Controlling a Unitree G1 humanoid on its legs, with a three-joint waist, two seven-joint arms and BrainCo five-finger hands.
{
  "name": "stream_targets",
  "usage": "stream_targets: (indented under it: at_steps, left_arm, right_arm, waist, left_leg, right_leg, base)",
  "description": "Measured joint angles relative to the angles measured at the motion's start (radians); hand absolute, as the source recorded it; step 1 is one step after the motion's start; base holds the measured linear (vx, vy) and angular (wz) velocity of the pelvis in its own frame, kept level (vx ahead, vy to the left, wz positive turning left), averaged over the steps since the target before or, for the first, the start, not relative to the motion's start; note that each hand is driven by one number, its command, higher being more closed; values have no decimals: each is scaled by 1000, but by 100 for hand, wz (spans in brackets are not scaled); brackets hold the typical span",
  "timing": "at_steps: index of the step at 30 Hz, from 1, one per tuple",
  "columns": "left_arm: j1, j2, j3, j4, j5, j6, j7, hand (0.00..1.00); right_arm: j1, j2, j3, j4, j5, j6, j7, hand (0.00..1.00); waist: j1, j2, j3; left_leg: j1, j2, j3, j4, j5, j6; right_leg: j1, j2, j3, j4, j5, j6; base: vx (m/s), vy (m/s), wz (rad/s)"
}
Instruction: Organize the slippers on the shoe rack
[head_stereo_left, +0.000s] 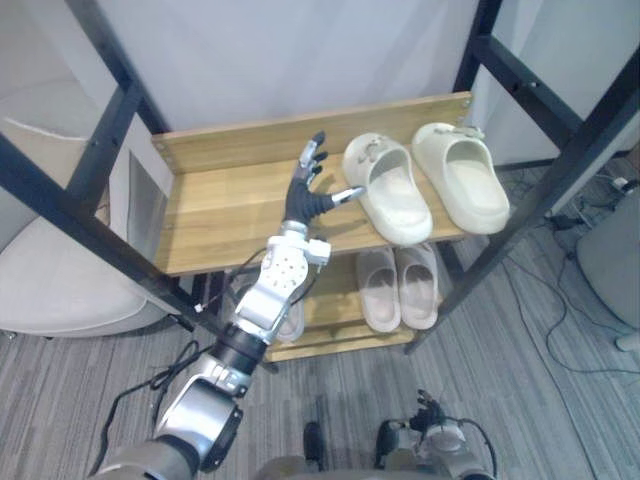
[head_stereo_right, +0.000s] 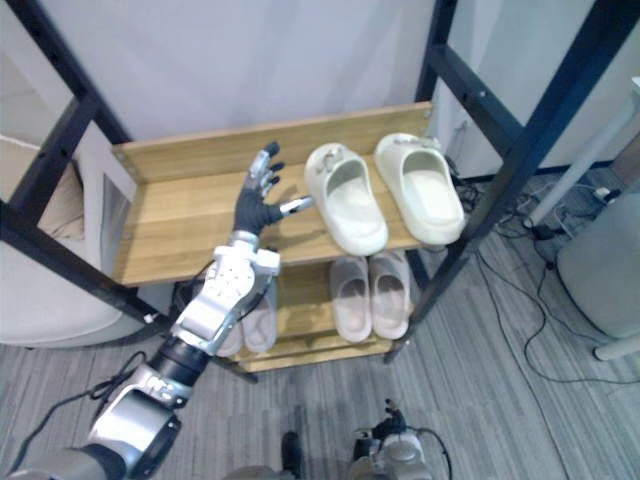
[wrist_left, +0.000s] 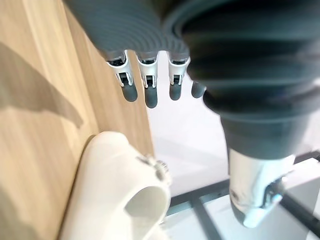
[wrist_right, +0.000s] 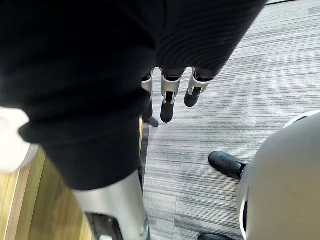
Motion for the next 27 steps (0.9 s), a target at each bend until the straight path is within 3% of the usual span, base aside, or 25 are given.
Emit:
stream_targets:
  at_steps: [5, 11, 27]
  left_arm:
    - [38, -12, -10, -5, -55, -12, -19, 0]
    - [92, -42, -108, 12, -92, -13, -60, 0]
    - [71, -109, -218, 49, -94, -40, -86, 0]
  right_arm:
    - [0, 1, 1, 0, 0, 2, 0, 0]
    - [0, 2, 8, 5, 0, 2, 0, 0]
    - [-14, -1, 8, 40, 2, 11, -15, 0]
  waist:
    - [4, -2, 1]
    - [4, -17, 5]
    - [-4, -26, 5]
  left_leg:
    - [0, 0, -5, 0, 1, 2]
    - [0, -2, -14, 0, 4, 4]
    - [-4, -6, 3, 0, -1, -3]
  right_leg:
    - [2, 0, -4, 1, 0, 0]
    - [6, -2, -14, 2, 0, 1]
    - [-2, -7, 1, 0, -8, 9]
  base:
    - [5, 2, 1]
    - [17, 13, 4]
    - [11, 15, -1]
